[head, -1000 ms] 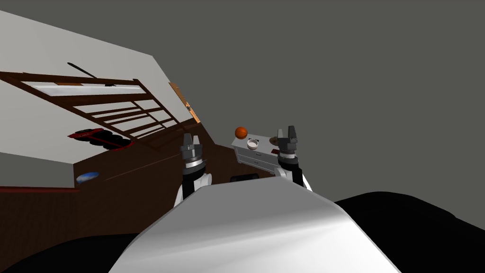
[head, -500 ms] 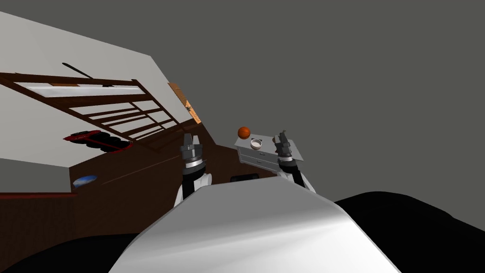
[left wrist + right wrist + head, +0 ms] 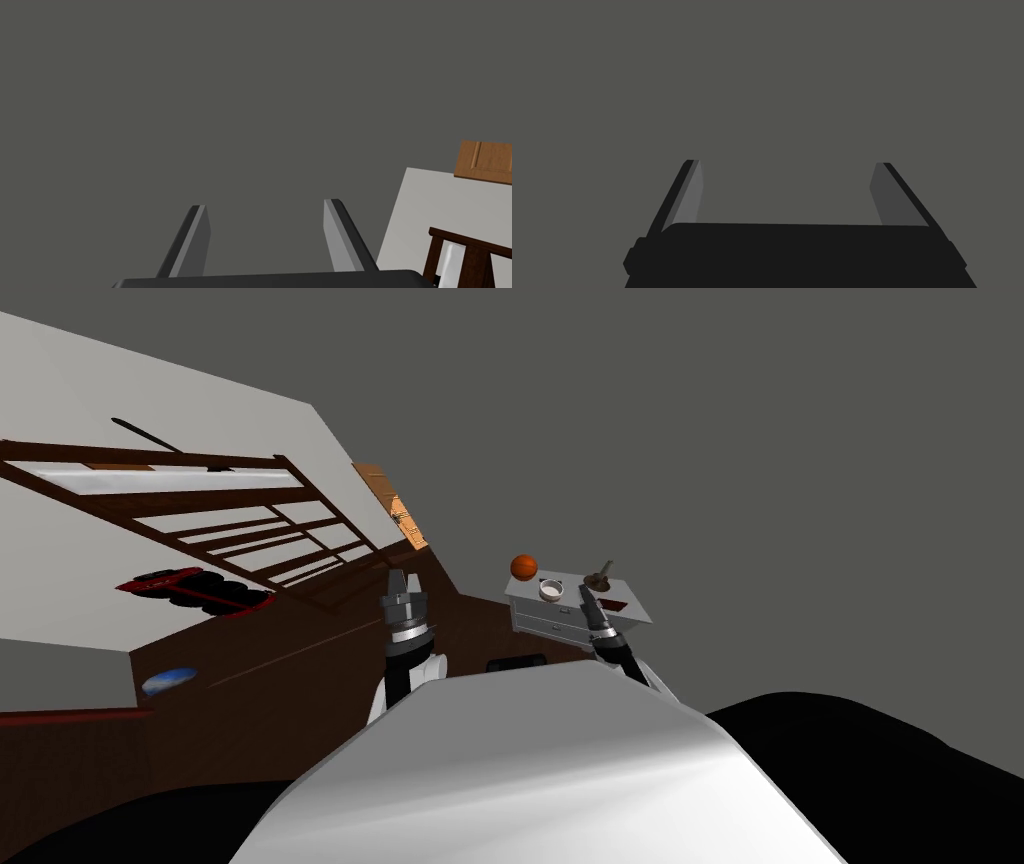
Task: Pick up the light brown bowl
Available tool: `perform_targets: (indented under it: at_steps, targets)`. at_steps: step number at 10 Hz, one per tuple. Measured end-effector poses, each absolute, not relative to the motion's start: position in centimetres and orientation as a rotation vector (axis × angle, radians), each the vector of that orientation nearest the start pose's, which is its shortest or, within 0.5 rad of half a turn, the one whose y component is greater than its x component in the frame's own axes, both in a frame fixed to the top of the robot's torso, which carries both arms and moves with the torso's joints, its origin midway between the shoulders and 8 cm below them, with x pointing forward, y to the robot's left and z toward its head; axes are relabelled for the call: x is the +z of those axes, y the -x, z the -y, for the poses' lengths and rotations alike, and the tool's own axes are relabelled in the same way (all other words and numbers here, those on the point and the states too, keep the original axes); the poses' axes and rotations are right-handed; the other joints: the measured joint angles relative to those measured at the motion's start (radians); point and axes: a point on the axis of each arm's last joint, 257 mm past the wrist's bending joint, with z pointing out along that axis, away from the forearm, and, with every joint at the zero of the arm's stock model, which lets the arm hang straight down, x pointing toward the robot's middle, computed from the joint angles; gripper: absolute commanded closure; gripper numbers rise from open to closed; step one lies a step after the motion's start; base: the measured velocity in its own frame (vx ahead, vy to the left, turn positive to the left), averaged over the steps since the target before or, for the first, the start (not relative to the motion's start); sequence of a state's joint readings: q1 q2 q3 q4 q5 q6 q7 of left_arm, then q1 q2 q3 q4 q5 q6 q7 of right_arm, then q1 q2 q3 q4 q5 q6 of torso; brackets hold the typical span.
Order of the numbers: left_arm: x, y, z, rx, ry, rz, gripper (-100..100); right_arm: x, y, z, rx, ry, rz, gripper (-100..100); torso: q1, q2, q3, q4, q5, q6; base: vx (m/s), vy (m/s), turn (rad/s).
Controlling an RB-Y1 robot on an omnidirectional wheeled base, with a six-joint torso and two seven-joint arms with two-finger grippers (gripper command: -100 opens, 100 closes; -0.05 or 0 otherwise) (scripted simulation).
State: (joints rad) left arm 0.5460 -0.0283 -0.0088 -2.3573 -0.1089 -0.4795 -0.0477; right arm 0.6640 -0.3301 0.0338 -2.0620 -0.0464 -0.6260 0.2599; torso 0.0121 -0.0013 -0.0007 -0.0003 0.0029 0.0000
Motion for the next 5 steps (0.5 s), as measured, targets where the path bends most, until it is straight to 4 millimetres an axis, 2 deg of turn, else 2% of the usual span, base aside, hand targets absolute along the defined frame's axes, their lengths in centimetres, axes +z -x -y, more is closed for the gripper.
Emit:
perform_targets:
  at_steps: [3,5]
  targets:
    - [4.0,-33.1,-27.0,-1.181,0.581,-0.652,0,-14.5,-33.0,29.4,0.955,-0.503,-1.188,-100,-0.004,0.0,0.0,0.0,-0.001,0.0,0.005,0.141,-0.04]
    - [4.0,-33.1,-27.0,-1.181,0.581,-0.652,0,-18.1,-32.1,30.3,0.89,-0.489,-1.301,-100,0.002,-0.002,-0.001,0.0,0.0,0.0,0.042,0.21,-0.055]
